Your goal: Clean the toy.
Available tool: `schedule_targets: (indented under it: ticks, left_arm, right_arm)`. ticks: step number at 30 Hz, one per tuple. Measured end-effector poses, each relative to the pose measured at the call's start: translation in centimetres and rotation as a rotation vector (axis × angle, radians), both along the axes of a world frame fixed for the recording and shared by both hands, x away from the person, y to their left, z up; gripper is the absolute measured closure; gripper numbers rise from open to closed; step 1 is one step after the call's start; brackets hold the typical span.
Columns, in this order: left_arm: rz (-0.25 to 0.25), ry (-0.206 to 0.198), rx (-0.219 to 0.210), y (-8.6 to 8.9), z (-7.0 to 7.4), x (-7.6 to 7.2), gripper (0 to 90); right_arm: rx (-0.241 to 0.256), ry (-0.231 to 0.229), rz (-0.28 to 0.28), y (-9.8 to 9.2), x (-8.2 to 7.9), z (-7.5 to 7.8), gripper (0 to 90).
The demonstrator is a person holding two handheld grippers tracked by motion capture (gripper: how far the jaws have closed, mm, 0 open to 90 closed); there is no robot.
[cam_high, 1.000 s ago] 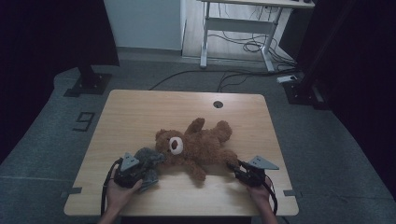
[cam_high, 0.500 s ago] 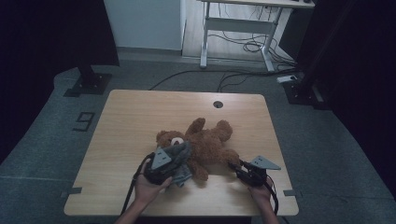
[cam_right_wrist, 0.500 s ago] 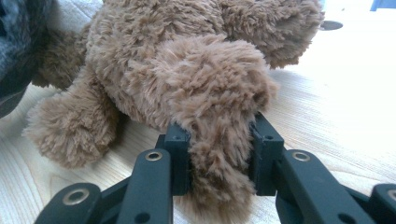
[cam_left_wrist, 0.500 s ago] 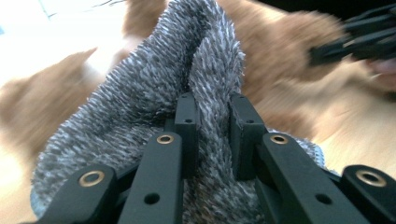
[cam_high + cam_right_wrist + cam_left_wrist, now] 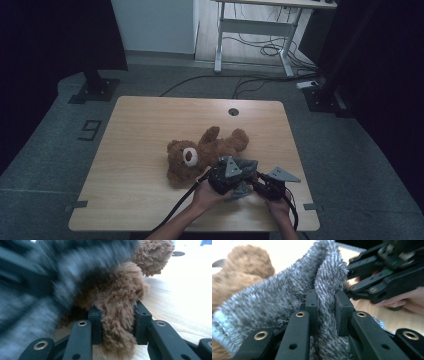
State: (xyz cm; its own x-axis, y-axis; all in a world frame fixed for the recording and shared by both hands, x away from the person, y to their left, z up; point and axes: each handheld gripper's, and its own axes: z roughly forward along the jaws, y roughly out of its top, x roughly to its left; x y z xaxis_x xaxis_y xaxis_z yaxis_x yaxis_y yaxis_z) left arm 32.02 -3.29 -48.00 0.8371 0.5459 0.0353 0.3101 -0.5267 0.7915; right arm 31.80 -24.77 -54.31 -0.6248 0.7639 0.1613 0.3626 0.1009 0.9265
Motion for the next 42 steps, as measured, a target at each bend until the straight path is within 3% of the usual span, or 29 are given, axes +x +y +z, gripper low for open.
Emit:
schedule_targets:
  ticks: [8, 14, 24, 32, 39, 42]
  left_arm:
    - [0.047, 0.056, -0.032, 3.0, -1.6, 0.6, 75.8]
    - [0.054, 0.059, -0.036, 4.4, -1.8, 0.3, 75.8]
    - [0.107, 0.076, -0.066, 8.0, -2.5, -0.5, 75.4]
    - [0.179, 0.087, -0.068, 12.5, -3.0, -1.3, 75.2]
    - [0.229, 0.072, -0.073, 16.6, -3.0, -2.7, 74.7]
    - [0.258, 0.072, -0.096, 18.3, -2.7, -3.0, 74.7]
  right_arm:
    - [0.009, 0.004, 0.007, 0.1, 0.0, 0.0, 66.3]
    - [0.016, 0.002, 0.021, -0.1, 0.1, -0.1, 66.1]
    - [0.018, 0.004, 0.024, -0.2, 0.1, -0.2, 65.9]
    - [0.018, 0.006, 0.026, -0.3, 0.1, -0.2, 65.9]
    - [0.021, 0.008, 0.028, -0.3, 0.1, -0.2, 65.9]
    - [0.022, 0.005, 0.028, -0.2, 0.1, -0.2, 65.9]
